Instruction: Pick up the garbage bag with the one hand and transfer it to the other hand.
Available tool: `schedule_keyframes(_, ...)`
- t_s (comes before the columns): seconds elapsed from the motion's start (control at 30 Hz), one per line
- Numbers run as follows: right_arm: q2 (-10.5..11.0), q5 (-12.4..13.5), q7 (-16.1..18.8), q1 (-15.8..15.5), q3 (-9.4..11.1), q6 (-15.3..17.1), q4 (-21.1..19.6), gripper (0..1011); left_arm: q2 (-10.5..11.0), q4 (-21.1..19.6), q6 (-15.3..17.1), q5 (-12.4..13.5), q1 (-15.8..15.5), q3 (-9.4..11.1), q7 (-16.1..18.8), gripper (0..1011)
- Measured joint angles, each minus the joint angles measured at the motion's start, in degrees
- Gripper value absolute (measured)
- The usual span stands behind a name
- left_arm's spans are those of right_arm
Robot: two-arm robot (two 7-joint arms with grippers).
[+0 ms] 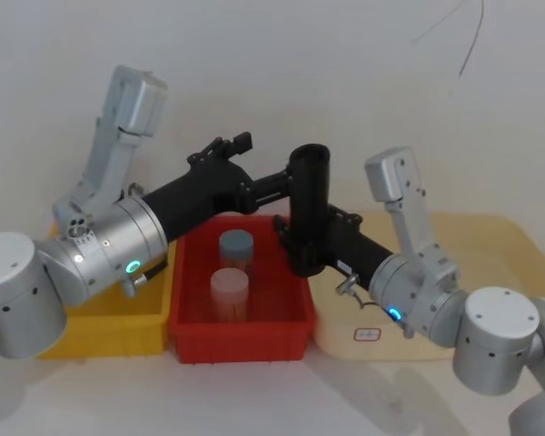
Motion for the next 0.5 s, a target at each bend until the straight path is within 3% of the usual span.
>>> schedule_keyframes(0.2, 0.7, -0.6, -0.8, 1.0, 1.1, 0.7, 0.7, 538, 0.9, -1.4, 0.0, -1.1, 0.7, -1.1, 0.1, 1001)
schedule_keyframes(0.5, 2.8, -2.5, -1.9, 2.2, 2.4, 2.4, 1.0, 538, 2.5, -3.2, -0.5, -1.1, 2.4, -2.8, 3.0, 1001)
